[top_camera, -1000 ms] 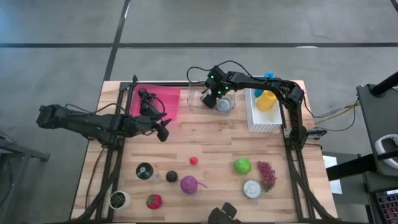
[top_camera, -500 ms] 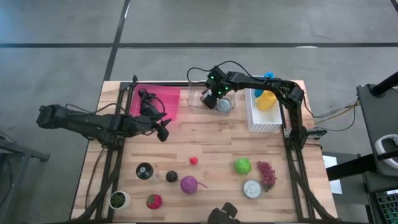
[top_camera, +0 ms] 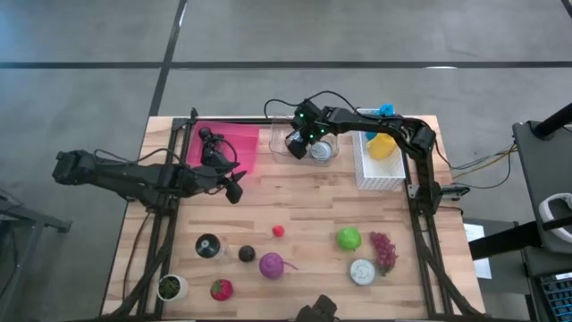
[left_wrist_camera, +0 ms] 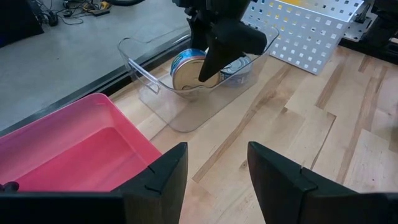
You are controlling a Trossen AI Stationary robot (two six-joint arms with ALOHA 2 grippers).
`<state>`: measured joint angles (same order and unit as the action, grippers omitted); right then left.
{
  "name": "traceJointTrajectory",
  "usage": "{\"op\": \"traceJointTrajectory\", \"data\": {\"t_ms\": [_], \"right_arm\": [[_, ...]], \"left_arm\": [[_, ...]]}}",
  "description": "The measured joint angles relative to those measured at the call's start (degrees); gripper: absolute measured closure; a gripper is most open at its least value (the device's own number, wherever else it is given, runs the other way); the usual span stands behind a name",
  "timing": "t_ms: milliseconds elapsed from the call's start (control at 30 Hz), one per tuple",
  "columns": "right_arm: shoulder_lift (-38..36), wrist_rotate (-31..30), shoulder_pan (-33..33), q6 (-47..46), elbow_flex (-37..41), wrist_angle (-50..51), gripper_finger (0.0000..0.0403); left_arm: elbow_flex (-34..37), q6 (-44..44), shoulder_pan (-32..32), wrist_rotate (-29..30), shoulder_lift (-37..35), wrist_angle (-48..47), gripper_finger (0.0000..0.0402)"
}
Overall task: Pick & Place Food Item
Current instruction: Put the blue red tuna can into the transparent bin
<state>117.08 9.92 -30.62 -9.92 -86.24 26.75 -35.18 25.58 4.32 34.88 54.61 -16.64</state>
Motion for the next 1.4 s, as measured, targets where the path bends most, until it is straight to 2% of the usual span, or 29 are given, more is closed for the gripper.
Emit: {"op": "traceJointTrajectory", "data": {"t_ms": [167, 267, 400, 467, 567, 667, 800, 1067, 1400], "right_arm": [[-0.02, 5.44, -1.5, -3.4, -0.02, -1.44, 0.0024], [-0.25, 7.75, -2.14, -4.87, -0.09, -2.05, 0.0011], [-1.17, 7.96, -2.29, -5.58, -0.09, -2.08, 0.0004], [-2.01, 7.15, -2.24, -5.18, -0.09, -2.09, 0.0003], [-4.42, 2.5, -1.3, -4.7, -0.09, -2.07, 0.0003], [-7.28, -2.09, 0.57, -3.18, 0.15, -1.77, 0.0003], [-10.08, -5.35, 3.93, -2.5, 1.52, -1.65, 0.0003], [-10.19, -5.43, 7.55, -3.26, 5.35, -2.04, 0.0003], [-10.19, -3.47, 7.83, -1.85, 9.76, -8.28, 0.0003]], "left_arm": [[0.0, -0.01, -0.01, 0.01, -0.01, 0.0, 0.0229], [0.0, -0.01, 0.0, -0.01, 0.0, 0.0, 0.0228], [0.0, 0.0, -0.01, 0.01, 0.0, 0.0, 0.0231], [0.0, -0.01, -0.01, -0.01, -0.01, 0.0, 0.0232], [0.0, -0.02, 0.0, 0.01, 0.0, 0.0, 0.0233], [0.0, 0.0, 0.01, 0.01, 0.0, 0.0, 0.0231], [0.0, -0.02, 0.01, 0.0, -0.01, 0.0, 0.0229], [0.0, -0.02, 0.0, 0.0, -0.01, -0.06, 0.0233], [0.0, -0.02, 0.0, 0.01, -0.01, -0.04, 0.0227]]}}
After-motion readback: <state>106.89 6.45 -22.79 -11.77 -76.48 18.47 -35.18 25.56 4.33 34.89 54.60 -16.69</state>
